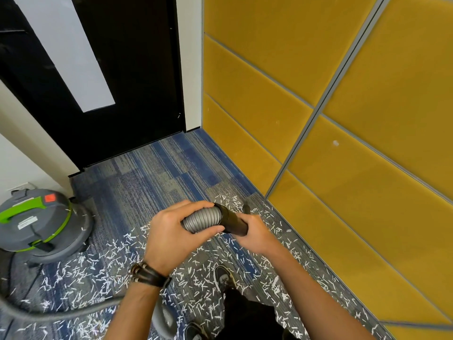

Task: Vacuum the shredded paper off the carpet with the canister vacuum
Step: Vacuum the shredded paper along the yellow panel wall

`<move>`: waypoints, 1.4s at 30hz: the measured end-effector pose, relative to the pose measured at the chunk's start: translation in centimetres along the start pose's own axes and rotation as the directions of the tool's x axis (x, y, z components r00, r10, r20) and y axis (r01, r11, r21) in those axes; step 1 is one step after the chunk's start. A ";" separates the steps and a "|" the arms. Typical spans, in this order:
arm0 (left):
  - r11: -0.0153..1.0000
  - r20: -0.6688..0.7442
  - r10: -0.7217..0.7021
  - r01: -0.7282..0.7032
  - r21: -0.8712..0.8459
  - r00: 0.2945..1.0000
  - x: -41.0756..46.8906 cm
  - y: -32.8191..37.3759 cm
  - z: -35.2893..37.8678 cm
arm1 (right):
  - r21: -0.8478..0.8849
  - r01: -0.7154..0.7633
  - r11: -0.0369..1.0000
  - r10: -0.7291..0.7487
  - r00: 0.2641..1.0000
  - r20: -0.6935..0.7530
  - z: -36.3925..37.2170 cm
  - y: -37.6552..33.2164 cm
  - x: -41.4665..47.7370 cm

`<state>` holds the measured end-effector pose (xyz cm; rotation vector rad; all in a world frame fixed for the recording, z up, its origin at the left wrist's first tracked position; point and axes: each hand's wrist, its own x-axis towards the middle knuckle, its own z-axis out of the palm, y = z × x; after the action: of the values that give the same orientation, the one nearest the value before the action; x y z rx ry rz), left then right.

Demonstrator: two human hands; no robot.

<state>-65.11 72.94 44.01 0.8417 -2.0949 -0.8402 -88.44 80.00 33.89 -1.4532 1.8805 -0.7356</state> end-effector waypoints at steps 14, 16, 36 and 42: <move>0.999 -0.007 0.005 -0.005 -0.045 1.000 -3.6 1.0 0.4 | 0.024 -0.036 0.999 0.037 0.997 -0.064 1.3 0.9 -4.6; 1.000 -0.007 0.014 -0.015 -0.024 1.000 -3.7 1.3 0.5 | 0.027 -0.035 0.999 0.036 0.998 -0.054 1.2 0.8 -4.3; 0.999 0.021 0.011 -0.012 0.032 1.000 -5.6 6.9 5.0 | 0.045 0.000 0.999 0.004 0.997 -0.077 -2.2 4.7 -8.8; 0.998 0.031 -0.060 0.060 0.009 0.998 -7.0 7.4 7.2 | 0.039 -0.029 0.999 0.030 0.999 -0.030 -2.6 6.6 -10.8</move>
<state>-69.28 84.69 43.25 0.9055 -2.1104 -0.8824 -92.50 92.13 32.13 -1.3954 1.8964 -0.7796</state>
